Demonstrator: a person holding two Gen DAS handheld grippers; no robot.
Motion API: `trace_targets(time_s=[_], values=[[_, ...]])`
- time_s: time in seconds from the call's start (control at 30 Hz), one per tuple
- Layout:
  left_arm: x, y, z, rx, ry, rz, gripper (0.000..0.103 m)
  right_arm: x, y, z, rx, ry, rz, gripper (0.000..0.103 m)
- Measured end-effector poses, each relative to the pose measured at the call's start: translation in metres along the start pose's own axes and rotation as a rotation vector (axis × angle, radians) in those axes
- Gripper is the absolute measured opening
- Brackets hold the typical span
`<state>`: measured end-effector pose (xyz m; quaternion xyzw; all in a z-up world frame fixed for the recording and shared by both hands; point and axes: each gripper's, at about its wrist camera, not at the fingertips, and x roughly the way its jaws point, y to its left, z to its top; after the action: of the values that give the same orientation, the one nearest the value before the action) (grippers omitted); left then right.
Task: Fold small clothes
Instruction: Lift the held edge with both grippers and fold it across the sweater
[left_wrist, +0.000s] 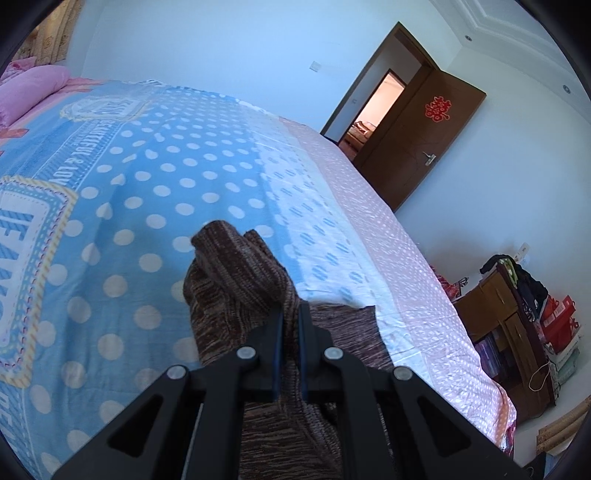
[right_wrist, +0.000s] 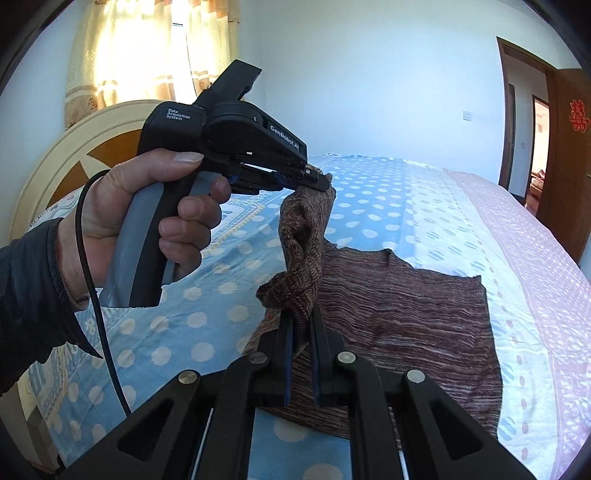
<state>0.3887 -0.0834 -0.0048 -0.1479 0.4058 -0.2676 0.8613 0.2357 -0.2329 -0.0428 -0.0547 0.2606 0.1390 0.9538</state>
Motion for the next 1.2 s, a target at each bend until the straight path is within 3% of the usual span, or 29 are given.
trace_targets(time_s=[0.8,1.2], values=[[0.076,-0.094,-0.023,0.141,0.114,-0.077,0.008,-0.028,-0.092,-0.045,0.215,0.119,-0.029,0.007],[0.130,-0.130,-0.045,0.223,0.173,-0.047,0.008,-0.023,-0.145,-0.075,0.371,0.199,-0.044,0.007]])
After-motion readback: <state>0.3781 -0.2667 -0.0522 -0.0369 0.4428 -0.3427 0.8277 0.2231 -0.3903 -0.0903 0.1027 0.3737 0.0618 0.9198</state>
